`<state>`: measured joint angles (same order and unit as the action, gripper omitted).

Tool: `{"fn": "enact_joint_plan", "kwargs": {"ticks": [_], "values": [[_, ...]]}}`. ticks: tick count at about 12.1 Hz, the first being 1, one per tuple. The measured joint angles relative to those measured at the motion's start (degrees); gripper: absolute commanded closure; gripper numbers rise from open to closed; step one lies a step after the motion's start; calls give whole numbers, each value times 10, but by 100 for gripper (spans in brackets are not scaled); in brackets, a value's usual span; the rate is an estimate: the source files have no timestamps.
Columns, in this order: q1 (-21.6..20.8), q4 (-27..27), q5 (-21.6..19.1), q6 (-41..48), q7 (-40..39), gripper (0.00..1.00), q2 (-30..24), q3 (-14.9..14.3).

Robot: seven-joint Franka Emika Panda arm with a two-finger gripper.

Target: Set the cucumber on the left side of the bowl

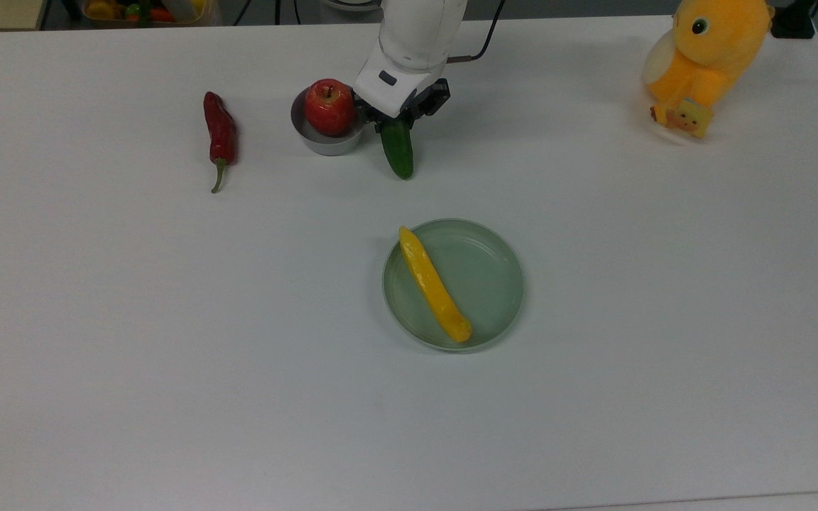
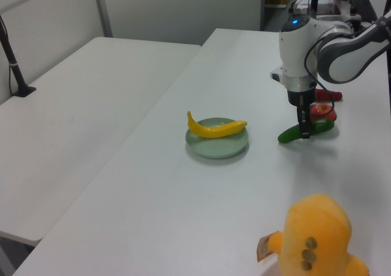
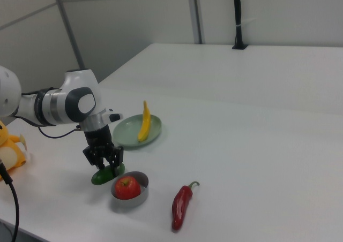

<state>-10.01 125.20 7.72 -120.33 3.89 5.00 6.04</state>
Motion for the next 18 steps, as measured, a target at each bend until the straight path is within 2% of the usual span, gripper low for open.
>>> {"fn": "enact_joint_plan", "kwargs": {"ticks": [1,2,3,5,10,11,13,15,18], "values": [[0,0,0,0,1,35,0,0],[1,0,0,0,2,27,0,0],[1,0,0,0,2,26,0,0],[1,-5,0,0,9,15,-1,0],[1,-35,0,8,12,12,-3,0],[2,-47,0,17,14,6,-3,0],[3,-88,-3,58,17,0,-6,-1],[5,-135,-15,107,19,0,-13,-1],[20,-238,-49,209,20,0,-30,-3]]}}
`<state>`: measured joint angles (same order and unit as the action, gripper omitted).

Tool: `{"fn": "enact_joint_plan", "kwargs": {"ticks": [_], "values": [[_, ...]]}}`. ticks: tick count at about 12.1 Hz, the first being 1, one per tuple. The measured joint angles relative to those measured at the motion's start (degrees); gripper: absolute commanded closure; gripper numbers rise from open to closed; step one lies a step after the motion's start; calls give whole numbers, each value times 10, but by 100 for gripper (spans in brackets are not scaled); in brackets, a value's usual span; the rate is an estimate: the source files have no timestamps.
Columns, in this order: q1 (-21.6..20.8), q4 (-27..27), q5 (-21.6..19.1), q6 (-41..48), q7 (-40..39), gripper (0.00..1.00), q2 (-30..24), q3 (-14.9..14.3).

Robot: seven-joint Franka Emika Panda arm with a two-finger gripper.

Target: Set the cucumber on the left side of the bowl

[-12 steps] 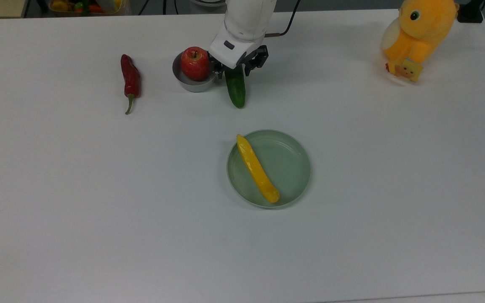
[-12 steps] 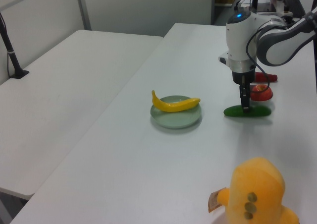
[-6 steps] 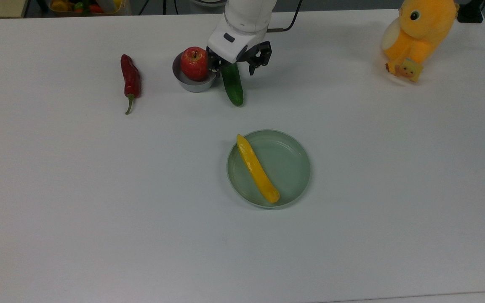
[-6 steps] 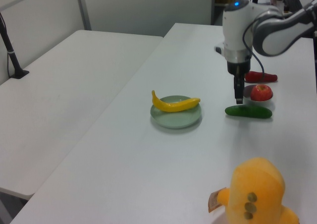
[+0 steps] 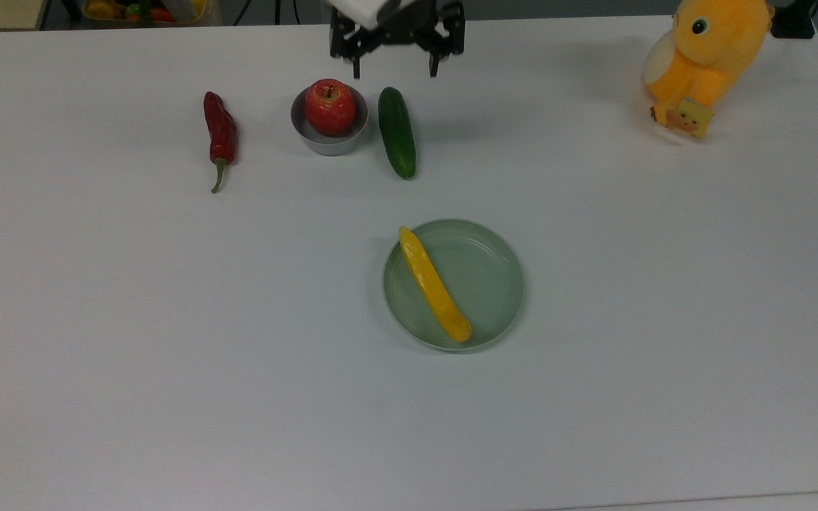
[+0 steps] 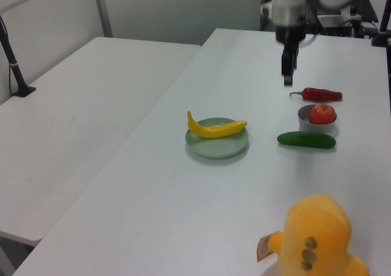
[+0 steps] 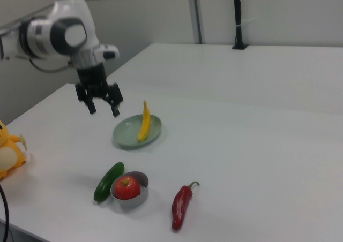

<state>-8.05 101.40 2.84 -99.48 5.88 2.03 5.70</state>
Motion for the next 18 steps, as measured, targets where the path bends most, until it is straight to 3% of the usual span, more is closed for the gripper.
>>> {"fn": "enact_joint_plan", "kwargs": {"ticks": [3,5,11,13,18], "values": [[13,-82,-8,80,0,0,-17,-4],[12,-110,-8,119,0,0,-30,-23],[-3,-113,-37,144,-2,0,-56,-102],[-8,-111,-56,126,-22,0,-53,-111],[-10,-105,-59,40,-87,0,-25,-114]]}}
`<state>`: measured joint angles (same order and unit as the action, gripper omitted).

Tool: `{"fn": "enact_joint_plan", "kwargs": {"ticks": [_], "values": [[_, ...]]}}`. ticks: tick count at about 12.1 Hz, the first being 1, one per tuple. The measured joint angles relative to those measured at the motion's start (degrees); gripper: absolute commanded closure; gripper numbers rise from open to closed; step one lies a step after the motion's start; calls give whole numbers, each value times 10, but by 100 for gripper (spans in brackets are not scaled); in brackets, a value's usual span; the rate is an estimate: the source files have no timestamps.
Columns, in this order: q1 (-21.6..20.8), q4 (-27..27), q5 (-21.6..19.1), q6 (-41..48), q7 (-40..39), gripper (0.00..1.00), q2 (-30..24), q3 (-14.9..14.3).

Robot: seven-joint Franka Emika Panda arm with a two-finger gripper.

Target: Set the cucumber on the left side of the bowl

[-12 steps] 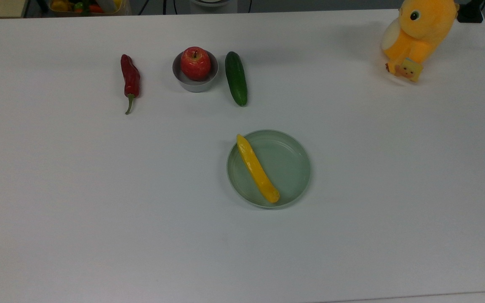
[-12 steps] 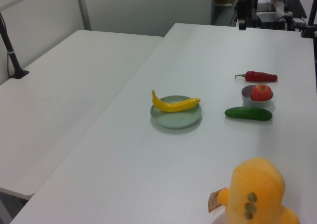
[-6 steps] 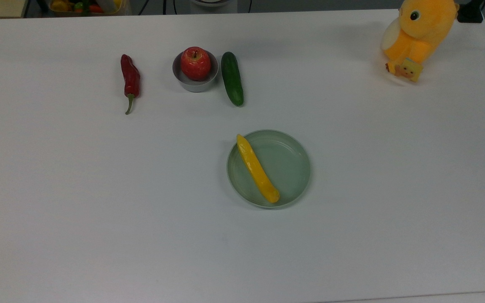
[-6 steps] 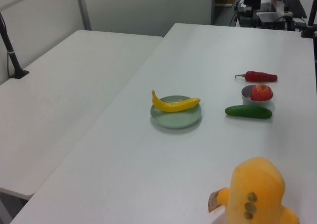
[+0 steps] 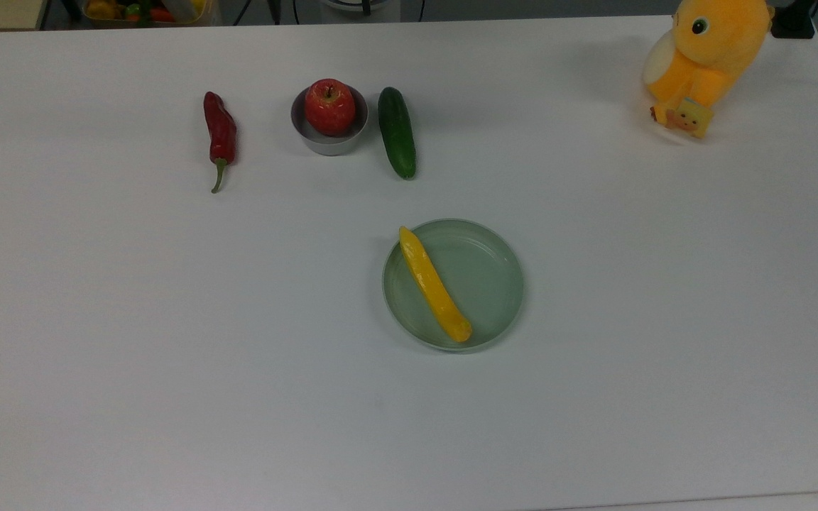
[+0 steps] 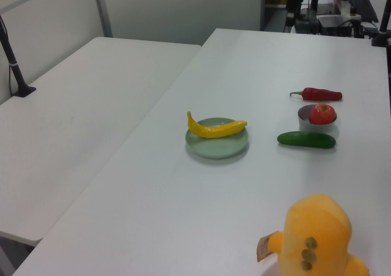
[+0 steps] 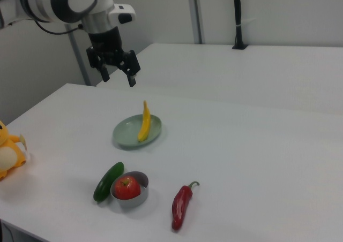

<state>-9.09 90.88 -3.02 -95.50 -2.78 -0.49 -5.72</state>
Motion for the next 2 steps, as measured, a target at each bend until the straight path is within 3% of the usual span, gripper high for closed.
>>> {"fn": "enact_joint_plan", "kwargs": {"ticks": [2], "values": [[0,0,0,-2,-6,0,4,-3]]}}
